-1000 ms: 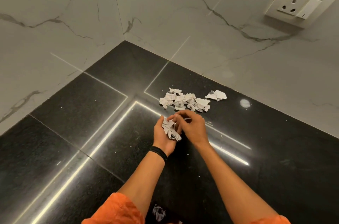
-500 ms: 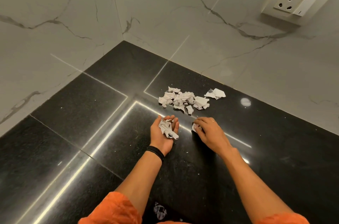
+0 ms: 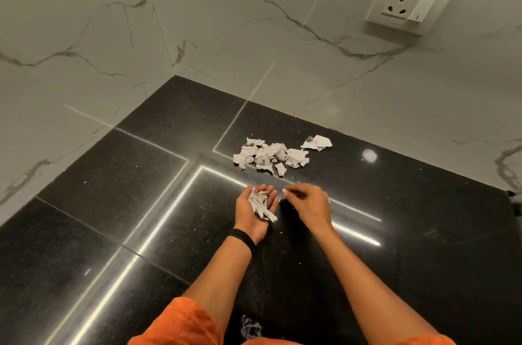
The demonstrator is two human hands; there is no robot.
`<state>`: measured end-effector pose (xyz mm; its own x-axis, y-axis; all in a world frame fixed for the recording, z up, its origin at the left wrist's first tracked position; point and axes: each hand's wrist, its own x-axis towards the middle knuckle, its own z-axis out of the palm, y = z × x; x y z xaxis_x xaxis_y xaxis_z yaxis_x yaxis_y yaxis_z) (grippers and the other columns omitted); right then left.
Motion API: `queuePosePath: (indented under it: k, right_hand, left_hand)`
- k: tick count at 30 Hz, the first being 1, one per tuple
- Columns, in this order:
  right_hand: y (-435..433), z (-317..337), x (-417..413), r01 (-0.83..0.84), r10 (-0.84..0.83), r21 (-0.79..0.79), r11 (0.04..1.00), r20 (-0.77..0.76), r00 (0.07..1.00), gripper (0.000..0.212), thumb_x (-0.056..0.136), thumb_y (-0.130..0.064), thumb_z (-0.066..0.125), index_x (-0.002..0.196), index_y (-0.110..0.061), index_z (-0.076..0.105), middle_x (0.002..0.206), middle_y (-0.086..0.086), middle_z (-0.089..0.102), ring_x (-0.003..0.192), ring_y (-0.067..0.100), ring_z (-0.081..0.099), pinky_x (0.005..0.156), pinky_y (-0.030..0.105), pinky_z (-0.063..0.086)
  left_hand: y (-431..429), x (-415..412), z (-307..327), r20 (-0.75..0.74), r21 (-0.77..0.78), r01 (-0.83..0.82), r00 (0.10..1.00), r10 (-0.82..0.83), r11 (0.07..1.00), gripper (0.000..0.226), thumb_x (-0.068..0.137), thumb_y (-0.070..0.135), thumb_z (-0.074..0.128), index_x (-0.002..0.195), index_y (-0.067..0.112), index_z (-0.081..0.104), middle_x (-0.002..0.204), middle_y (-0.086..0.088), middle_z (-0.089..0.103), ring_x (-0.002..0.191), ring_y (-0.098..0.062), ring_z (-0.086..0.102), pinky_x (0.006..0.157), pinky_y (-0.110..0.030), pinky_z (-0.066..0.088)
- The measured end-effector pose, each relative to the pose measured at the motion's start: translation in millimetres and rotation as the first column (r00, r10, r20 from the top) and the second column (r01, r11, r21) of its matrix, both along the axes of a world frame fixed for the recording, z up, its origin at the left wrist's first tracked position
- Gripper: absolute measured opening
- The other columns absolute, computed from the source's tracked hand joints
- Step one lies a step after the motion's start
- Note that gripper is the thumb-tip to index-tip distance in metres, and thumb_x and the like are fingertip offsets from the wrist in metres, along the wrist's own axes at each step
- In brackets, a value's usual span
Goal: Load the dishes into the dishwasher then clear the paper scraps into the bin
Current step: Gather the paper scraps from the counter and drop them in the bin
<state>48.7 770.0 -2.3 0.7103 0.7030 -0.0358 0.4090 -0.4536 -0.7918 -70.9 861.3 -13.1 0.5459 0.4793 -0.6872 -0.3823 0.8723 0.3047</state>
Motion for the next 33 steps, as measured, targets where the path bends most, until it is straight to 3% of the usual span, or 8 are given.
queuePosePath:
  k: [3,6,10,17,22,25,28,33]
  right_hand:
    - [10,21,-18,-0.133,0.147,0.135,0.982,-0.103,0.984,0.013,0.087,-0.021,0.078,0.099,-0.026,0.079,0.091,-0.015,0.075,0.086,-0.002,0.069,0.082,0.019,0.056]
    - [20,29,-24,-0.269,0.266,0.044,0.962,0.061,0.962,0.017,0.084,-0.033,0.079,0.101,-0.03,0.079,0.094,-0.017,0.075,0.084,-0.006,0.065,0.077,0.014,0.051]
    - [40,35,-10,-0.138,0.133,0.129,0.982,0.05,0.99,0.01,0.09,-0.033,0.072,0.096,-0.03,0.079,0.088,-0.016,0.076,0.084,-0.002,0.068,0.079,0.018,0.053]
    - [67,-5,33,-0.286,0.402,-0.352,0.892,0.322,0.857,0.03,0.092,-0.013,0.066,0.121,-0.015,0.071,0.121,0.004,0.068,0.115,0.027,0.06,0.096,0.036,0.044]
    - [49,-11,17,-0.187,0.199,-0.067,0.98,0.293,0.935,0.024,0.092,-0.013,0.066,0.114,-0.017,0.074,0.106,0.0,0.075,0.098,0.017,0.067,0.088,0.031,0.051]
    - [45,-1,-3,-0.099,0.084,0.135,0.986,0.119,0.989,0.021,0.093,-0.028,0.069,0.114,-0.027,0.073,0.106,-0.014,0.073,0.094,0.0,0.066,0.085,0.021,0.053]
    - [45,9,-20,-0.303,0.291,0.109,0.947,0.116,0.95,0.027,0.089,-0.042,0.073,0.115,-0.036,0.071,0.1,-0.015,0.071,0.093,-0.003,0.06,0.079,0.008,0.044]
    - [71,24,-11,-0.169,0.155,0.205,0.964,0.082,0.985,0.017,0.095,-0.042,0.065,0.097,-0.029,0.076,0.087,-0.019,0.071,0.086,-0.003,0.063,0.076,0.018,0.049]
  left_hand:
    - [-2,3,1,0.083,-0.007,0.041,0.996,-0.04,0.999,0.041,0.101,0.039,0.047,0.112,0.003,0.063,0.103,-0.019,0.07,0.095,-0.03,0.071,0.1,-0.042,0.052]
    - [-2,5,8,0.149,-0.018,0.067,0.987,-0.063,0.998,0.051,0.102,0.042,0.045,0.111,-0.002,0.069,0.106,-0.021,0.072,0.093,-0.033,0.073,0.086,-0.044,0.055]
    - [10,4,10,0.149,-0.066,-0.041,0.988,0.051,0.997,0.037,0.1,0.036,0.049,0.107,0.005,0.067,0.109,-0.017,0.069,0.098,-0.028,0.068,0.098,-0.039,0.049]
    - [25,-3,8,0.057,-0.086,-0.123,0.99,0.128,0.989,0.035,0.1,0.036,0.052,0.102,0.004,0.066,0.104,-0.017,0.068,0.096,-0.029,0.066,0.097,-0.038,0.051]
    - [29,-6,0,0.018,-0.055,-0.139,0.99,0.14,0.989,0.047,0.101,0.043,0.05,0.122,0.003,0.06,0.128,-0.021,0.061,0.127,-0.034,0.057,0.107,-0.044,0.047]
    - [29,-4,-3,0.014,-0.029,-0.104,0.994,0.104,0.994,0.052,0.1,0.046,0.05,0.128,0.003,0.057,0.133,-0.021,0.059,0.124,-0.034,0.059,0.106,-0.044,0.048]
    - [27,-1,0,0.052,0.013,-0.025,0.998,0.025,1.0,0.058,0.101,0.048,0.045,0.131,0.001,0.06,0.128,-0.021,0.062,0.115,-0.033,0.063,0.11,-0.045,0.044]
    - [37,-4,11,0.093,-0.005,-0.096,0.991,0.096,0.995,0.048,0.101,0.04,0.047,0.131,0.005,0.06,0.122,-0.017,0.067,0.107,-0.03,0.067,0.098,-0.042,0.052]
